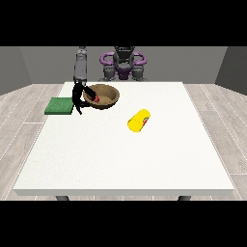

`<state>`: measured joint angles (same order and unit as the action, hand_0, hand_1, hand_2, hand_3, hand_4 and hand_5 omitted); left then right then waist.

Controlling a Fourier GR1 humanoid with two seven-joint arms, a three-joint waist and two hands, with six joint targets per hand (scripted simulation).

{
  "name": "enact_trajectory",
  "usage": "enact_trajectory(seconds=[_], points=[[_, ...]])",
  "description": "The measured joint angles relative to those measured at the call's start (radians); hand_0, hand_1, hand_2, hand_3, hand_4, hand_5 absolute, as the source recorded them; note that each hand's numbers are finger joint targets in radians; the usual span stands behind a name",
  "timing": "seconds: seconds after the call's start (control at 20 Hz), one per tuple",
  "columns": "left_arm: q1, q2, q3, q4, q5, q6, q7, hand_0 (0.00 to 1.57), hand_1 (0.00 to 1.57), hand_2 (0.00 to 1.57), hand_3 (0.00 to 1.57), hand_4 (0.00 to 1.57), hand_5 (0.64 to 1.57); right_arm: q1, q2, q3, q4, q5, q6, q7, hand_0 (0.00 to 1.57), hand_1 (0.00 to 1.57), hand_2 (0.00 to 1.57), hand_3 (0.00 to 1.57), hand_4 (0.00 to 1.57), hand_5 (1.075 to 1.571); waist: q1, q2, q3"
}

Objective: Pick the cup and pour the ball into the bowl, then pick the bowl and place it on the pad

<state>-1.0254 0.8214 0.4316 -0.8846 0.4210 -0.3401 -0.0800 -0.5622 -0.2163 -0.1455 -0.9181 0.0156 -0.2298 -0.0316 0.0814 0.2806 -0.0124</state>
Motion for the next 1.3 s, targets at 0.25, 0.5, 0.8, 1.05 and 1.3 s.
enact_trajectory(seconds=[0.25, 0.5, 0.8, 1.05, 1.3], points=[[0.071, 0.033, 0.027, 0.097, -0.022, -0.029, -0.075, 0.00, 0.00, 0.00, 0.00, 0.00, 1.541, -0.077, -0.059, 0.044, -0.062, 0.036, 0.024, 0.230, 1.57, 1.57, 1.57, 1.57, 1.26, 1.486, -0.063, -0.045, 0.0070], [0.087, 0.108, 0.070, 0.144, -0.007, -0.064, -0.102, 0.00, 0.00, 0.00, 0.00, 0.00, 1.539, -0.085, -0.128, 0.017, -0.056, 0.015, 0.099, 0.237, 1.57, 1.57, 1.57, 1.57, 1.30, 1.514, -0.096, -0.009, 0.0107], [0.084, 0.119, 0.066, 0.116, -0.011, -0.037, -0.107, 0.00, 0.00, 0.00, 0.00, 0.00, 1.536, -0.086, -0.208, -0.014, 0.009, 0.018, 0.170, 0.155, 1.57, 1.57, 1.57, 1.57, 1.30, 1.528, -0.115, 0.025, 0.0124], [0.086, 0.118, 0.061, 0.093, -0.016, -0.005, -0.108, 0.00, 0.00, 0.00, 0.00, 0.00, 1.533, -0.097, -0.276, -0.059, 0.064, -0.004, 0.233, 0.105, 1.57, 1.57, 1.57, 1.48, 1.31, 1.532, -0.130, 0.035, 0.0131], [0.092, 0.134, 0.066, 0.057, 0.002, -0.013, -0.093, 0.00, 0.00, 0.00, 0.00, 0.01, 1.532, -0.087, -0.325, -0.130, 0.151, -0.047, 0.285, 0.007, 1.57, 1.57, 1.57, 1.00, 1.30, 1.541, -0.111, 0.059, 0.0135]])
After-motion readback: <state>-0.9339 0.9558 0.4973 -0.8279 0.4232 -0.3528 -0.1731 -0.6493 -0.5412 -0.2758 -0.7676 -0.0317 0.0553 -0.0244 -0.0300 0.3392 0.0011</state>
